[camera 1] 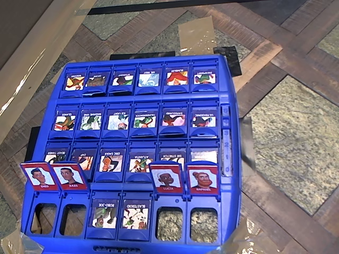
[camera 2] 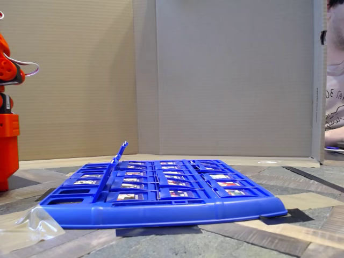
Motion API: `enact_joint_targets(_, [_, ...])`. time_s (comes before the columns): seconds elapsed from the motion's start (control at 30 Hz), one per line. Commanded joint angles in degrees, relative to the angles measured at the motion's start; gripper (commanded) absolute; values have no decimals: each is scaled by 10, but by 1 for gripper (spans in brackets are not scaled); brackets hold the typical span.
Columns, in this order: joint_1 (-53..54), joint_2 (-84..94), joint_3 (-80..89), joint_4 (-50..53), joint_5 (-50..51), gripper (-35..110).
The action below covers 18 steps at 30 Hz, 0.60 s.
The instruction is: Flip A0.
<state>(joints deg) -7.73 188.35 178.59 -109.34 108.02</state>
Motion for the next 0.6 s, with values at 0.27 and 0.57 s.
enact_joint_targets(0.27, [2, -114, -135, 87, -148, 0])
enact_joint_targets(0.57, [-15, -216, -243, 171, -278, 0])
